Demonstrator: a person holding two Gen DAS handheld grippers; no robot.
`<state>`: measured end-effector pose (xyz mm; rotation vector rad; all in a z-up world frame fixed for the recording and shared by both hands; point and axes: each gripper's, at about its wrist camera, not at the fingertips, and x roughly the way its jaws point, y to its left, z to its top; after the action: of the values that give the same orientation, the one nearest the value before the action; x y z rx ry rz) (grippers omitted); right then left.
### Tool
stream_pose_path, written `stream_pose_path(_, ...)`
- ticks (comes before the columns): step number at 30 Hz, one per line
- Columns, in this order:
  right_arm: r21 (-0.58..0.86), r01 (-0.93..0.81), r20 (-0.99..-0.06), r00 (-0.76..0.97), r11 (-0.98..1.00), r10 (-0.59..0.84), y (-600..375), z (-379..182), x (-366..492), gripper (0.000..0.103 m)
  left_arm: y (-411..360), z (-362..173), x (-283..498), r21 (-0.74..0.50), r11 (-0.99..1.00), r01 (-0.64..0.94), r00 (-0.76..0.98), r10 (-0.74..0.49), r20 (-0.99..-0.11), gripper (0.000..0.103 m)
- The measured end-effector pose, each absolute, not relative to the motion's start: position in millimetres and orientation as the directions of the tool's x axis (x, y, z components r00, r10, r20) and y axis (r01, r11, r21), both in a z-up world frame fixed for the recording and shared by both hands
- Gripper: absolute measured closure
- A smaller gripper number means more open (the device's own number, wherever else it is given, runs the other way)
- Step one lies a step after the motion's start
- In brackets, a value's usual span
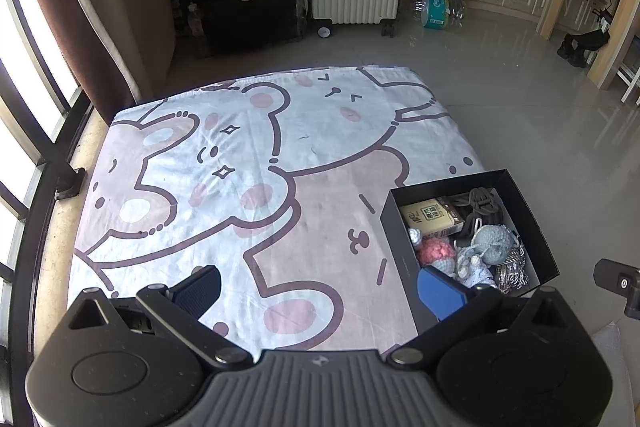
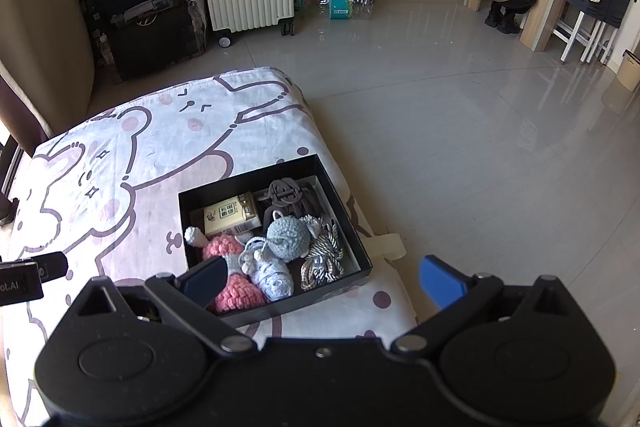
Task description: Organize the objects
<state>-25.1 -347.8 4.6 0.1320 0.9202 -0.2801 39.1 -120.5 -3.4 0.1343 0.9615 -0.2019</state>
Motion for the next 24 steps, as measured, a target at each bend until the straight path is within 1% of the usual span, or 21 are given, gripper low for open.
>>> stream_pose_path(24, -0.010, 0.291, -0.801, 0.571, 0.957, -0.182, -346.5, 2.9, -24.7, 0.000, -121.0, -4.8, 39.0, 0.028, 0.972, 0.234, 0.553, -0.110, -0.826, 0.000)
